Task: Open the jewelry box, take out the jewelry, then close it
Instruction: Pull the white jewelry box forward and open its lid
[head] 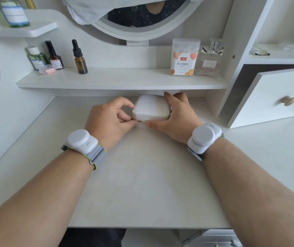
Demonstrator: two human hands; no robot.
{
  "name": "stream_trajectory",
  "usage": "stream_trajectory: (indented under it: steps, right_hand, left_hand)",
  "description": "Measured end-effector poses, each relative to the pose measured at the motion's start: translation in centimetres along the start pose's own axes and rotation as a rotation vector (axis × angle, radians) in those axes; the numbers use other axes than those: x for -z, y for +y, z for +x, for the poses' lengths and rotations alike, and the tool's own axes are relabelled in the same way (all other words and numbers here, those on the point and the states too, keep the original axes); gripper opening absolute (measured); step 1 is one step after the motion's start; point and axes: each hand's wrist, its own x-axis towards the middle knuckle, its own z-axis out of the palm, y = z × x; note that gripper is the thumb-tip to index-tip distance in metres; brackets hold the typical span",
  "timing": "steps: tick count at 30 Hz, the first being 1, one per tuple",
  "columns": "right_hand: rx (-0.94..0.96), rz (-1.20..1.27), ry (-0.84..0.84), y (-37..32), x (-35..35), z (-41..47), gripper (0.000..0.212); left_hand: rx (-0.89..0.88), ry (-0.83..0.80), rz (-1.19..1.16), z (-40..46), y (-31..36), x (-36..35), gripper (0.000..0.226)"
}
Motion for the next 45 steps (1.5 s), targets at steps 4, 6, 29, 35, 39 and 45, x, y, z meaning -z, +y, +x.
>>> stream_trajectory:
  steps: [4, 6, 29, 35, 39, 45]
  right_hand:
    - [-0.008, -0.049, 0.006, -0.2, 0.1, 0.0, 0.12]
    - [-0.013, -0.082, 0.007, -0.2, 0.2, -0.1, 0.114]
    - [0.139, 0.073, -0.362, -0.7, 2.0, -1.5, 0.09]
    - [0.157, 0.099, -0.38, -0.4, 2.0, -1.4, 0.089]
    - [0.152, 0.142, -0.35, -0.3, 1.9, -1.3, 0.09]
    - [0.125, 0.26, -0.177, -0.2, 1.9, -1.2, 0.06]
  left_hand:
    - [0.026, 0.01, -0.017, 0.1, -0.3, 0.1, 0.033]
    - [0.011, -0.006, -0.059, 0.2, -0.6, 0.1, 0.032]
    - [0.09, 0.068, -0.012, 1.2, -1.5, 0.3, 0.011]
    - [0.125, 0.007, -0.108, 1.4, -2.0, 0.2, 0.019]
    - [0.114, 0.014, -0.116, 1.4, -2.2, 0.2, 0.029]
    - [0.158, -0.078, -0.454, 0.9, -0.4, 0.9, 0.03]
